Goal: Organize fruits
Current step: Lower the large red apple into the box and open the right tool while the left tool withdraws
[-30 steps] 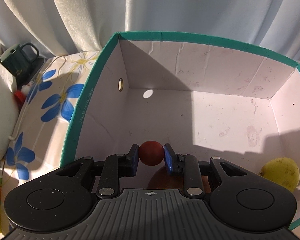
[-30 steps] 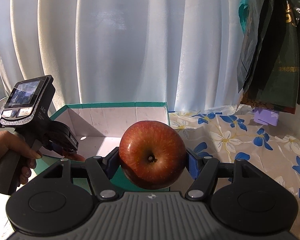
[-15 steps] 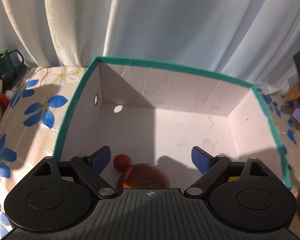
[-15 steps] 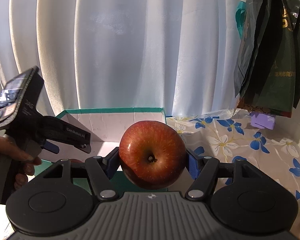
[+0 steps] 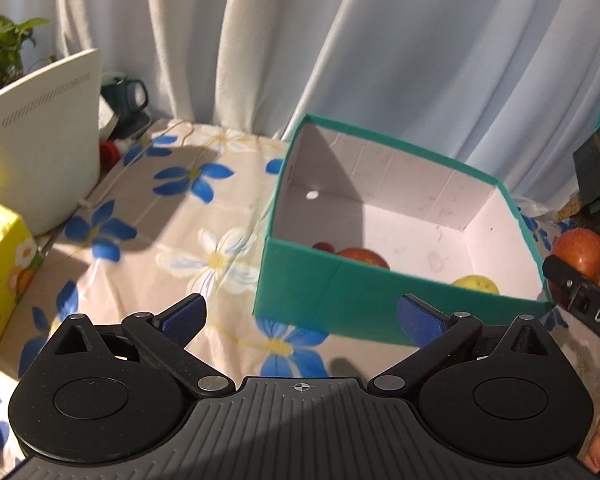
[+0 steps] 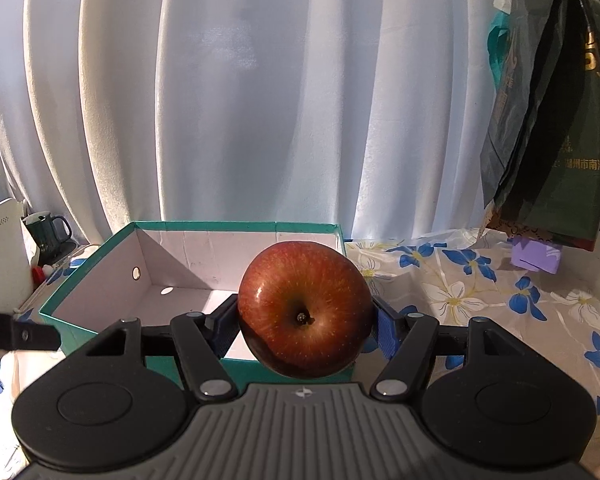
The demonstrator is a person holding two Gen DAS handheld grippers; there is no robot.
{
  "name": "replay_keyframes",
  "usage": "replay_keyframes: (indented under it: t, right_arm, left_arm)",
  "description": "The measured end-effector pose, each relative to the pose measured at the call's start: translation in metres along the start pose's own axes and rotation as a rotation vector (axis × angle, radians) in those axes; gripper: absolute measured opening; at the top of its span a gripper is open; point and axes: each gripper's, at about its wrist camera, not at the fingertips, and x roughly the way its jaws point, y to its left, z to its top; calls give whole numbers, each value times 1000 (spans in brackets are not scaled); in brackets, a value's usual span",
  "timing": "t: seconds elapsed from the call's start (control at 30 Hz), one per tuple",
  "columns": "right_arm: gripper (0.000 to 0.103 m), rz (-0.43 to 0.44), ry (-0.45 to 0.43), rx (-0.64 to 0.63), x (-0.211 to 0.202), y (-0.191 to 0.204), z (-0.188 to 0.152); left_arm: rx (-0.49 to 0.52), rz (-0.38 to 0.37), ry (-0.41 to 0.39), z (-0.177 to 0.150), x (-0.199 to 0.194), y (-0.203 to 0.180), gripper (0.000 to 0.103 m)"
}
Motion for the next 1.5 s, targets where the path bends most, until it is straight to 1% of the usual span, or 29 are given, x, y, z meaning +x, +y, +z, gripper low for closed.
replay_keyframes:
  t: [0.07,0.17,0.2,0.27,0.4,0.47,0.53,0.6,0.7,0.73,0.93,1.1,1.17,1.27,1.3,1.37,1.43,1.5]
  right_arm:
    - [67,-2,4,-13,6,4,1]
    - [67,-7,6,-47,16,13,5]
    - [67,-8,3,-57,19,16,6]
    - [67,-10,1,-69,28,21,5]
    - [67,-8,32,-60,45,25,2]
    - [67,-10,50,-51,52,25,0]
    - [67,-14,75,-40,61,25,-2]
    - [67,-12,100,-40,69,25,-3]
    - [67,-20,182,-38,84,26,-6]
    - [67,-7,188,0,86,22,-7]
    - [67,17,193,-21,88,22,-6]
    - [68,28,187,-25,88,23,-7]
    - [70,37,185,-28,89,24,-6]
    - [79,43,187,-31,91,25,-5]
    - [83,49,184,-32,90,25,-4]
    - [87,80,176,-25,84,22,-2]
    - [93,101,141,-7,73,18,0]
    - [99,116,86,21,56,13,3]
  left_arm:
    - [-2,30,-7,-10,-3,7,103]
    - [22,91,-15,-16,-7,13,103]
    - [24,100,-13,-18,-8,15,103]
    - [16,109,-11,-21,-11,20,103]
    - [-5,105,7,-30,-17,29,103]
    - [-9,126,-1,-34,-21,34,103]
    - [-4,155,-14,-37,-26,38,103]
    - [-2,167,-21,-40,-30,42,103]
    - [-2,192,-17,-44,-32,46,103]
    - [-2,198,-13,-45,-32,47,103]
    - [-1,233,18,-52,-28,47,103]
    - [4,207,26,-57,-28,43,103]
    - [0,202,33,-59,-28,43,103]
    - [-16,180,42,-63,-28,44,103]
    - [-23,173,44,-64,-29,44,103]
    - [-39,164,43,-65,-29,46,103]
    - [-51,164,40,-65,-30,47,103]
    - [-49,162,36,-65,-31,47,103]
